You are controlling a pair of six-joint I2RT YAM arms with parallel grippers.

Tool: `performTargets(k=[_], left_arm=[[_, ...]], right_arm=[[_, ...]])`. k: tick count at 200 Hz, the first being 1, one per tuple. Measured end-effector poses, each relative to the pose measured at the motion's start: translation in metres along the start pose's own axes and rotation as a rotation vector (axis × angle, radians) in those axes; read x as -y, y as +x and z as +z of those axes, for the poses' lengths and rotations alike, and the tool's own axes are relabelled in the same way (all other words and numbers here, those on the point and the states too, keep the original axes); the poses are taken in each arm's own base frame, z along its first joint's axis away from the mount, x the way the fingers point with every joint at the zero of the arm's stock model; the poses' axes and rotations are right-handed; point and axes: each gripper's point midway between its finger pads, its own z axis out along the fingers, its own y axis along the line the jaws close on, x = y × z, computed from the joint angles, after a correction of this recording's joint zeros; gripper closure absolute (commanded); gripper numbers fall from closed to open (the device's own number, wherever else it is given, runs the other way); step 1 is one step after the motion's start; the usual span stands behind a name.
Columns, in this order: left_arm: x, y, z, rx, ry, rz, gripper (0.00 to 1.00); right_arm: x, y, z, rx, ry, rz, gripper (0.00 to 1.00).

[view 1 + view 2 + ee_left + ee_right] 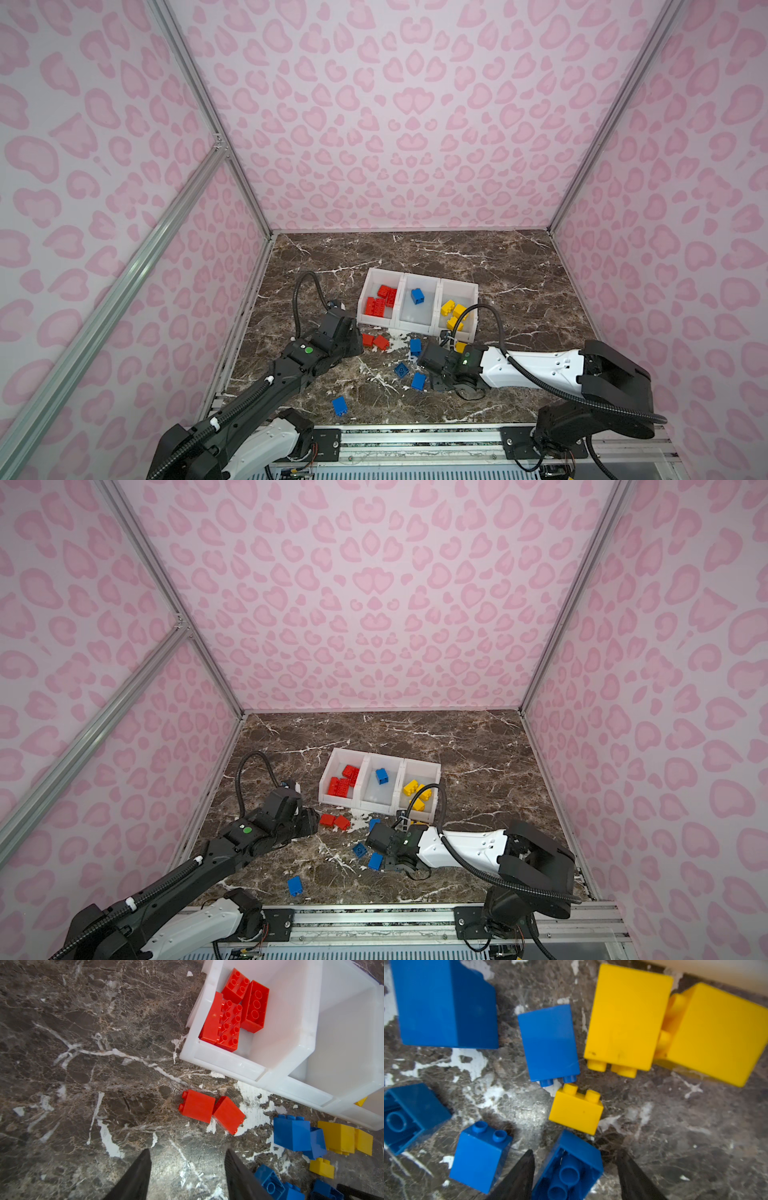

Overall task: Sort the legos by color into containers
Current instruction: 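Grasp a blue 2x2 brick from the pile with the right gripper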

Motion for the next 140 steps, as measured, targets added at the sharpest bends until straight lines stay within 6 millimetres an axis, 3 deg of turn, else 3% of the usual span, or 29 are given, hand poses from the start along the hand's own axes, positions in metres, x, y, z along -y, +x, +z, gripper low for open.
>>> performTargets(k=[53, 108, 140], left_arm=[[0.001, 0.002, 0.000, -0.003, 0.002, 0.001, 0.41], [0.002, 0.002, -0.002, 0.003, 0.006, 0.003, 0.41], [0.002, 0.001, -0.005, 0.010, 0.008, 0.000, 0.41]], right_arm=[[0.004, 0.003, 0.001, -0.001, 0.001, 0.015, 0.65], [0.002, 0.000, -0.004, 0.010, -0.018, 0.027, 0.68], [-0.013, -0.019, -0.027, 0.056, -0.040, 0.010, 0.68]])
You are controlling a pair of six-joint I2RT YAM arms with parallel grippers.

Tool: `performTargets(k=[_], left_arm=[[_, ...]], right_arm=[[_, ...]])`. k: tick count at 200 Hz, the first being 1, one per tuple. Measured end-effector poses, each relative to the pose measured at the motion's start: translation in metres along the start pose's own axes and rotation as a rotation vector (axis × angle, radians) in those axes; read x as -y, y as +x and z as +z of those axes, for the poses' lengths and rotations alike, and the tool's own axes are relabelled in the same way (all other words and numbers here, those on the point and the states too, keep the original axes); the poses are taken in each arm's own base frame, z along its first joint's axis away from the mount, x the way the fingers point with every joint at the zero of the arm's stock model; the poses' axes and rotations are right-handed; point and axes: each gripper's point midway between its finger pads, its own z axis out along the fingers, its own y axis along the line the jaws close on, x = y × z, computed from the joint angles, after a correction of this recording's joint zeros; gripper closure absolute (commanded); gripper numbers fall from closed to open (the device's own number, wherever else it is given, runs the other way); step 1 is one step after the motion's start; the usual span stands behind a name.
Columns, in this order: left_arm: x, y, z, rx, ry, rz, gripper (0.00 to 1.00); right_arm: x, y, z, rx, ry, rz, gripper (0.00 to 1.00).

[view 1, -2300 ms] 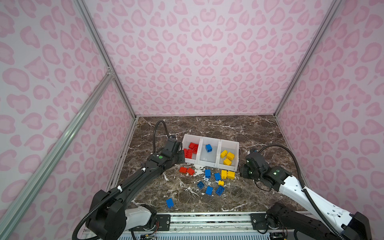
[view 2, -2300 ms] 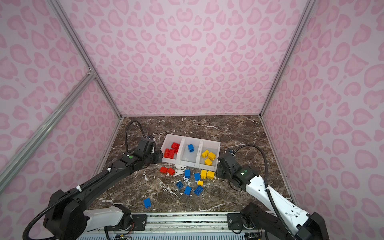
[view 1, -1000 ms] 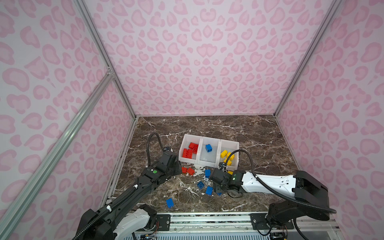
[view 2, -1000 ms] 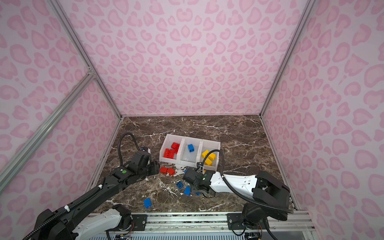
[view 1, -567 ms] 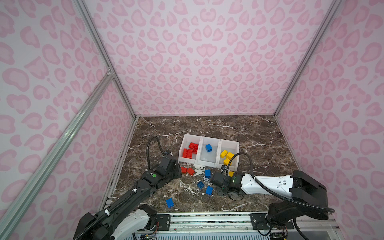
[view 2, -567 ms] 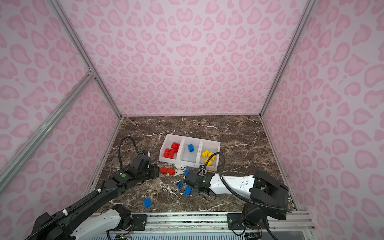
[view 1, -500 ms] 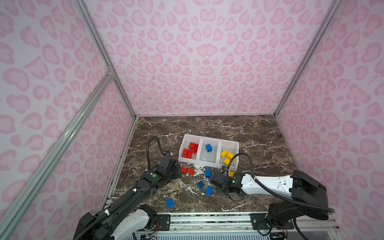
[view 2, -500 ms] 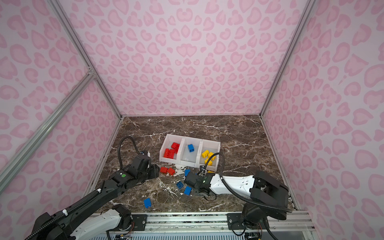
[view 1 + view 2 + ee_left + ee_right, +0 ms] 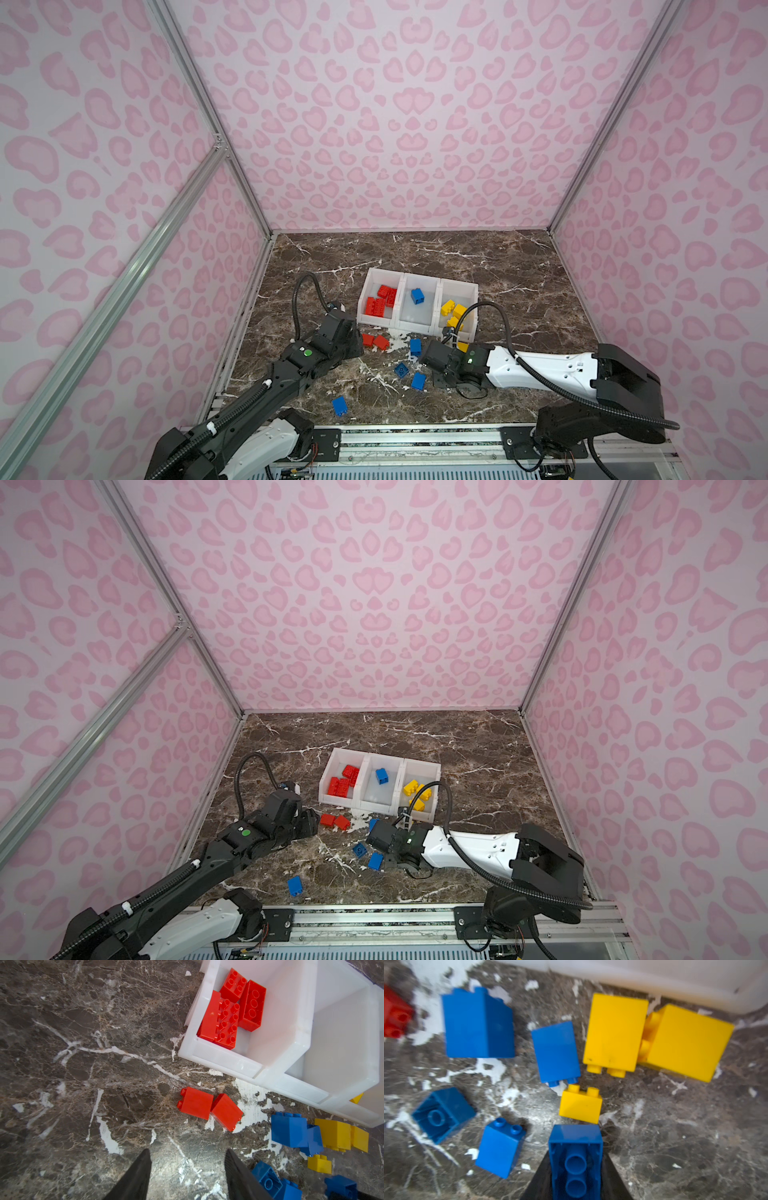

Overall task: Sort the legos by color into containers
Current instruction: 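Grasp a blue 2x2 brick from the pile with the right gripper, then carry the blue brick into the middle compartment and open the right gripper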

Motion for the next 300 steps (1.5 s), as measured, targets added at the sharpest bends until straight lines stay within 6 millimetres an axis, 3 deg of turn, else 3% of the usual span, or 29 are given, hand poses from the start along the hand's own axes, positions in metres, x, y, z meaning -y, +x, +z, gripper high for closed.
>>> performTargets(k=[16, 44, 73, 93, 116, 134, 151, 171, 300], left_arm=[[0.000, -0.001, -0.002, 0.006, 0.004, -0.001, 0.41], [-0.001, 0.001, -0.006, 0.004, 0.004, 0.000, 0.41], [-0.002, 0.001, -0.010, 0.008, 0.008, -0.001, 0.41], [-0.002, 0.001, -0.013, 0.014, 0.013, -0.006, 0.41], [-0.003, 0.003, -0.016, 0.012, 0.013, -0.012, 0.41], [-0.004, 0.004, -0.016, 0.009, 0.012, -0.011, 0.41], [-0.006, 0.006, -0.016, 0.003, 0.008, -0.011, 0.41], [-0.006, 0.007, -0.016, 0.001, 0.005, -0.010, 0.41], [-0.006, 0.008, -0.015, -0.003, 0.005, -0.008, 0.41]], right_arm=[[-0.013, -0.024, -0.014, 0.042, -0.016, -0.014, 0.68], [-0.029, -0.083, -0.027, 0.119, -0.034, -0.024, 0.68], [-0.041, -0.139, -0.022, 0.161, -0.032, -0.054, 0.68], [-0.050, -0.162, -0.009, 0.157, -0.028, -0.093, 0.68], [-0.056, -0.172, 0.011, 0.125, -0.026, -0.129, 0.67], [-0.053, -0.175, 0.024, 0.104, -0.012, -0.136, 0.57], [-0.051, -0.176, 0.027, 0.099, -0.006, -0.137, 0.46], [-0.052, -0.176, 0.026, 0.099, -0.009, -0.140, 0.41], [-0.044, -0.178, 0.006, 0.121, -0.022, -0.129, 0.40]])
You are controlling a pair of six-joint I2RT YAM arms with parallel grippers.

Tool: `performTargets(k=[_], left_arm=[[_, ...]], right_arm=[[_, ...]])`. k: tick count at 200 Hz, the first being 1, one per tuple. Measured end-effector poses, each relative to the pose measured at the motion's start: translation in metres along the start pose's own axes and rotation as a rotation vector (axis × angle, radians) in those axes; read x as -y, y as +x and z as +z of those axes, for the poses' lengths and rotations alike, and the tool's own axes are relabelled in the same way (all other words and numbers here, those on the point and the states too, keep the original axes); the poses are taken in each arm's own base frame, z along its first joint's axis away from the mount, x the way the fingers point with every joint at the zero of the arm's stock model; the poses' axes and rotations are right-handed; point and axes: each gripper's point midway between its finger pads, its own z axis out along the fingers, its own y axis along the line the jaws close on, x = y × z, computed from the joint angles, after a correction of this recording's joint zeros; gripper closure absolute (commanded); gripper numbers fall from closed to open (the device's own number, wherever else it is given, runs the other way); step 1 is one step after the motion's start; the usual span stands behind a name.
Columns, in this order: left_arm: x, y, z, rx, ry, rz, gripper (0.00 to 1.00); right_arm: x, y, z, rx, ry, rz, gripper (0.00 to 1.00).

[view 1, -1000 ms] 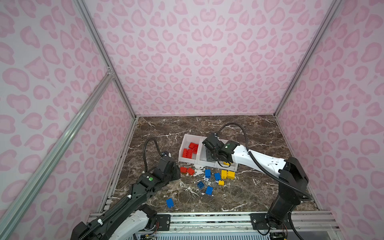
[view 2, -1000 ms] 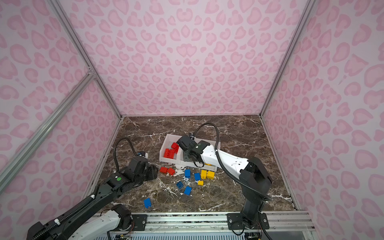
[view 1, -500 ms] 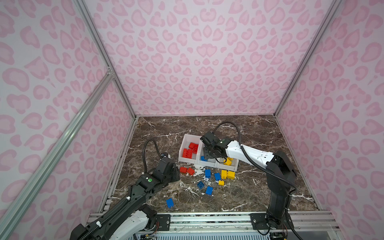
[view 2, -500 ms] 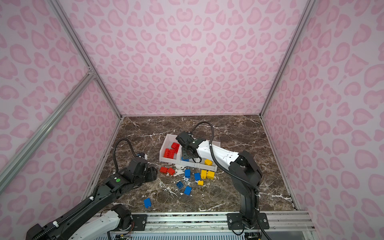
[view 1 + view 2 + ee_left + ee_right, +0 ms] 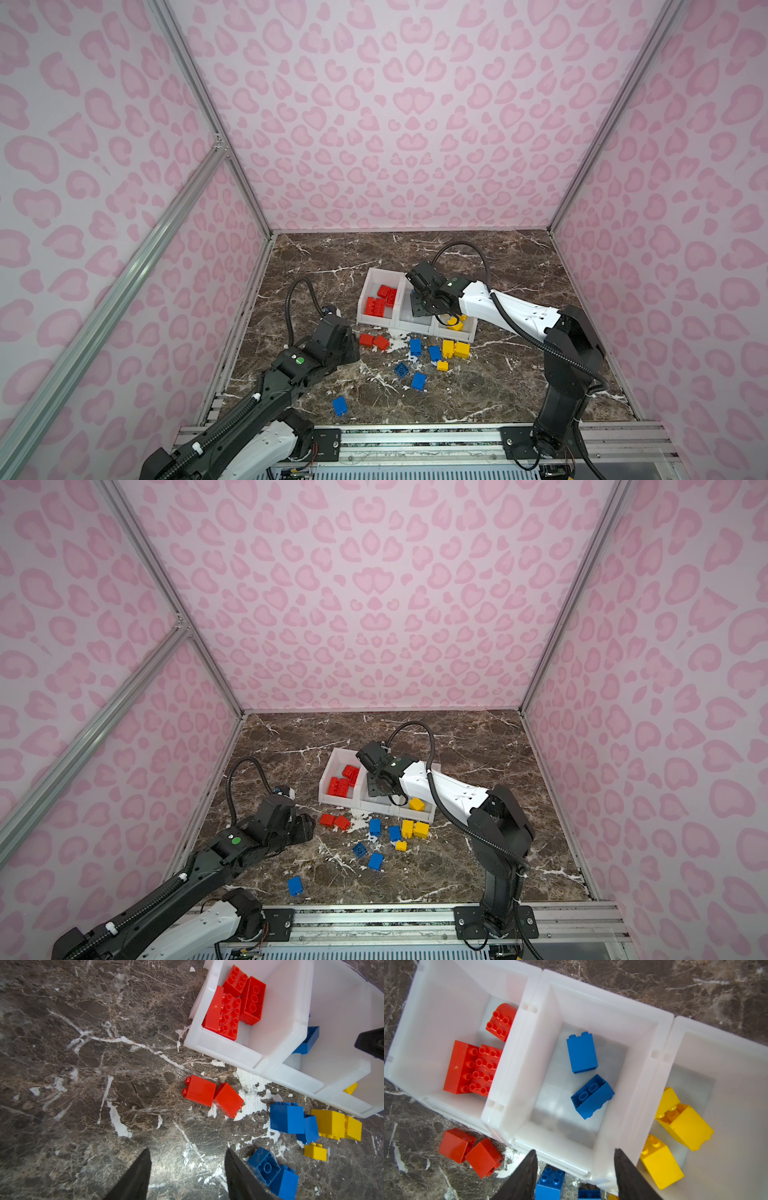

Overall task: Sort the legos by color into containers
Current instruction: 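Carry the blue brick into the middle compartment and open the right gripper, then reach the left gripper to the blue bricks while the right gripper withdraws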

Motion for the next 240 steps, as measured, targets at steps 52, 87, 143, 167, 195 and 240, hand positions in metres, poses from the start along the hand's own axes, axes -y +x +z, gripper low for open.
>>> performTargets(k=[52, 87, 143, 167, 195, 240], left_arm=[[-0.001, 0.002, 0.000, -0.002, 0.001, 0.003, 0.41], [-0.004, 0.007, 0.000, -0.008, -0.005, 0.003, 0.41], [-0.003, 0.014, 0.002, -0.029, 0.005, 0.011, 0.40], [0.005, 0.020, 0.007, -0.054, 0.034, 0.047, 0.40], [0.018, 0.031, 0.015, -0.110, 0.060, 0.117, 0.40], [0.055, 0.044, 0.024, -0.167, 0.118, 0.240, 0.40]], right_arm=[[0.003, 0.003, -0.003, 0.002, -0.002, 0.003, 0.40], [0.004, 0.005, -0.008, 0.010, -0.010, 0.003, 0.40], [0.012, 0.012, -0.020, 0.031, -0.020, 0.024, 0.40], [0.018, 0.016, -0.027, 0.042, -0.019, 0.035, 0.40], [0.029, 0.022, -0.034, 0.053, -0.014, 0.054, 0.40], [0.048, 0.038, -0.041, 0.055, 0.001, 0.098, 0.40]])
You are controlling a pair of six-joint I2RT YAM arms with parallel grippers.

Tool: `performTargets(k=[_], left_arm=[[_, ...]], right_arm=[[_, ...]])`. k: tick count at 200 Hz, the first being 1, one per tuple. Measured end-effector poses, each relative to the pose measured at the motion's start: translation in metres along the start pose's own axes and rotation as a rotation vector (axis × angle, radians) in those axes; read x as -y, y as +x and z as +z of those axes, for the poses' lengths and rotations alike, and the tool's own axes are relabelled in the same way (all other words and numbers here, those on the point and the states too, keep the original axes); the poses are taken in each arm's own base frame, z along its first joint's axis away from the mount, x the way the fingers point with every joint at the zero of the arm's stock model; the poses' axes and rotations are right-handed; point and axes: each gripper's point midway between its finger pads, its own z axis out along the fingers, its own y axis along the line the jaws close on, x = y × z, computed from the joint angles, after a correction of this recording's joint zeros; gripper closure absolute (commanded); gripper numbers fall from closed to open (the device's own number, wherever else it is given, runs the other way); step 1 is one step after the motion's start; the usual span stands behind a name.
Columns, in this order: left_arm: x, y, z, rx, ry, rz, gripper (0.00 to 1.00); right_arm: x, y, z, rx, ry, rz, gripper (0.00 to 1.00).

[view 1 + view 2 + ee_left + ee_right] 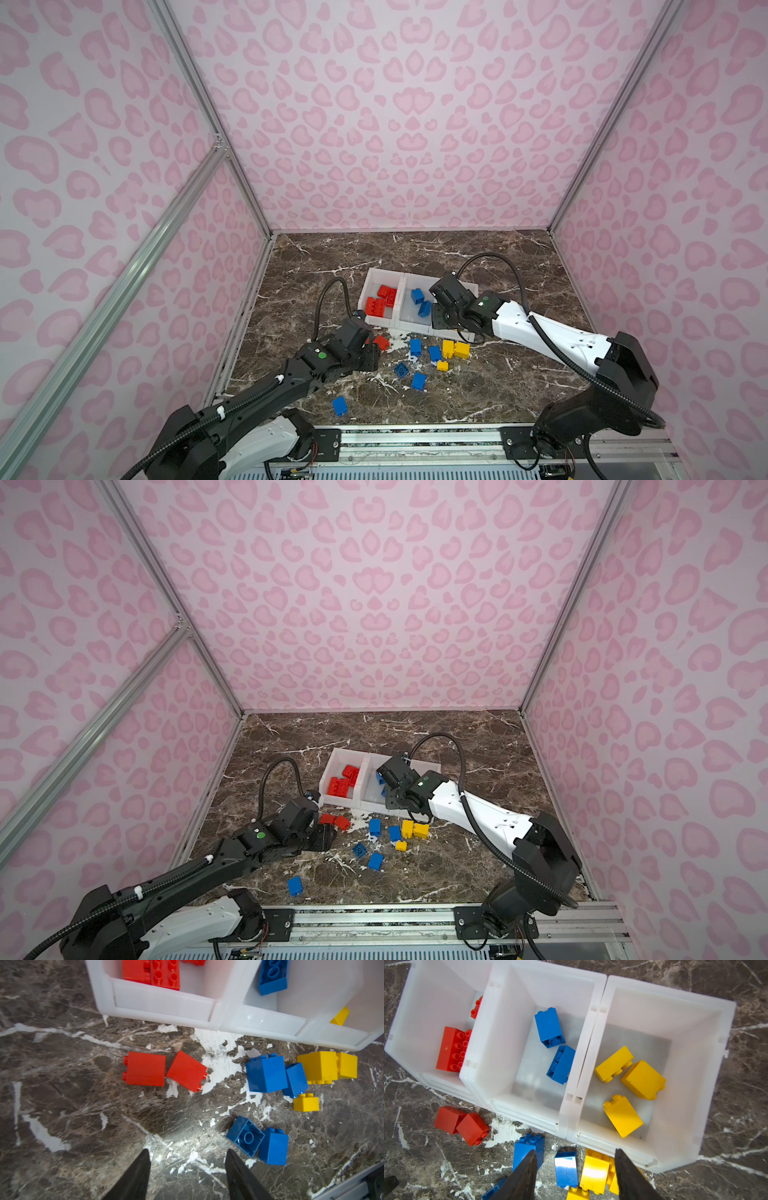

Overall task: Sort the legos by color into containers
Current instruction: 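Reach the left gripper to the blue bricks while the right gripper withdraws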

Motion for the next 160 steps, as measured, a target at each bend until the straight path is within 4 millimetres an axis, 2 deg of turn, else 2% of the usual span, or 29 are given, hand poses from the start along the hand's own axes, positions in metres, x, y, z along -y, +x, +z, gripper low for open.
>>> performTargets(k=[53, 80, 119, 160], left_arm=[[0.041, 0.016, 0.023, -0.099, 0.044, 0.170, 0.40], [0.055, 0.027, 0.032, -0.153, 0.060, 0.262, 0.40], [0.064, 0.037, 0.043, -0.200, 0.061, 0.368, 0.40], [0.070, 0.035, 0.053, -0.214, 0.040, 0.449, 0.42]], right_arm=[[0.024, 0.013, -0.008, 0.011, 0.014, 0.056, 0.39], [0.035, 0.017, -0.012, 0.019, 0.023, 0.082, 0.39], [0.043, 0.023, -0.013, 0.023, 0.031, 0.103, 0.39], [0.045, 0.026, -0.012, 0.019, 0.034, 0.111, 0.39]])
